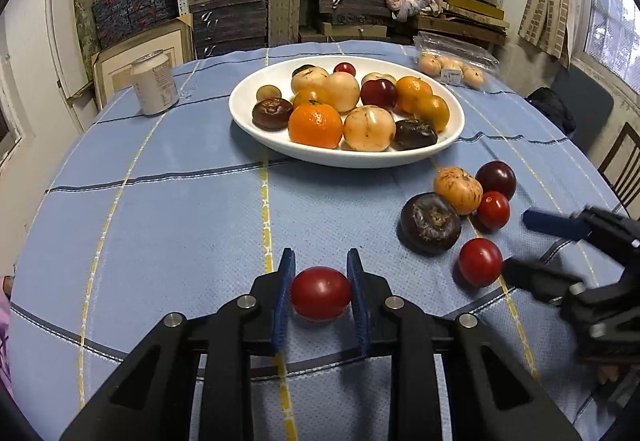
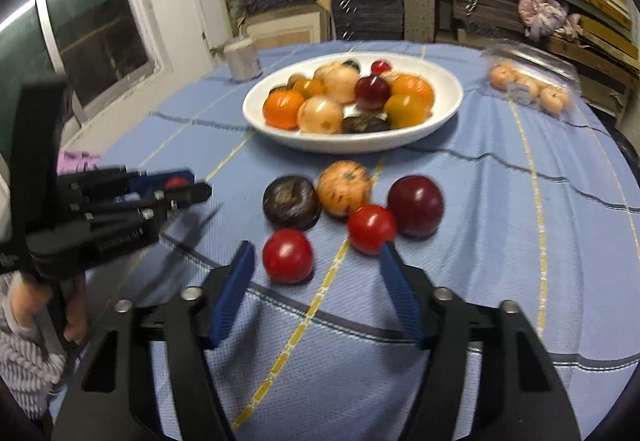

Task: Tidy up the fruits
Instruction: 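Grasp a red tomato with the left tool while the right tool grasps another red tomato, then carry both red tomatoes onto the white plate and open both tools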

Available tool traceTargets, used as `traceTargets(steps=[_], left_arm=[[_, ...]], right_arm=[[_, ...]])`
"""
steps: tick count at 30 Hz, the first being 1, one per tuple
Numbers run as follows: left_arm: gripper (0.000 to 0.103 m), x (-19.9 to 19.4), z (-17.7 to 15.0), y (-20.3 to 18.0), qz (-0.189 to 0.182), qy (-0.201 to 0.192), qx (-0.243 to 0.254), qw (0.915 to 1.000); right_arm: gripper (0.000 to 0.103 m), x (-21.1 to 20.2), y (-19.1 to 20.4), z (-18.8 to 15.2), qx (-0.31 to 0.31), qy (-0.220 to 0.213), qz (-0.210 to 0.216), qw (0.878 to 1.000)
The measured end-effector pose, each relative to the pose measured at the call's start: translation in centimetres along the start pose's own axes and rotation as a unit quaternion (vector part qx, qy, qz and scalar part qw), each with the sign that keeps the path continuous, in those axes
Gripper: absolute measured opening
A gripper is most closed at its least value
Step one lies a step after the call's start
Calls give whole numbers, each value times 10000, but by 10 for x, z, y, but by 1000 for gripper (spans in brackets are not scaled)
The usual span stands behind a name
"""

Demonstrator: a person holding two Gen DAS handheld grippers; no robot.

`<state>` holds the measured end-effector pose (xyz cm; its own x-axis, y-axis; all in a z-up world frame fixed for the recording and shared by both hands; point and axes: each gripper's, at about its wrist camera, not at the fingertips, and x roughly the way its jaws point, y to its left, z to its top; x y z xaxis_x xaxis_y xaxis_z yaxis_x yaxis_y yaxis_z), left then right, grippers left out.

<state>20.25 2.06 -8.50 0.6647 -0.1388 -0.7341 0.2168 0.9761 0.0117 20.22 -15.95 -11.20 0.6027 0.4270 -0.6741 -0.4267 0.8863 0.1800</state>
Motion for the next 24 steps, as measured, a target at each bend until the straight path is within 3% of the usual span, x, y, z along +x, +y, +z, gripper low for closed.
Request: traceTargets(steps=[2,7,10,16,20,24], left_arm=[[26,-1,1,1,-38,-4,-3,10000],[27,-2,1,0,-132,-13,-2,9999],[27,-1,1,-1,-155,9,23,9999],[27,8,0,-1,-201,154,3,9997],[27,-3,10,0,-183,-22,-92,9998],[26,-21,47,3,-74,-315,-82,9994]], right_arm=[[47,9,6,-1,-88,176,7,9998],[46,19,13,4,-59,241,61,9997],[31,29,14,6,-10,407,94,9991],[30,25,12,3,41,367,172,9992],[30,-8,1,7,245,-113,147,9995],[29,-47,-21,36,544,-677,83,9962]])
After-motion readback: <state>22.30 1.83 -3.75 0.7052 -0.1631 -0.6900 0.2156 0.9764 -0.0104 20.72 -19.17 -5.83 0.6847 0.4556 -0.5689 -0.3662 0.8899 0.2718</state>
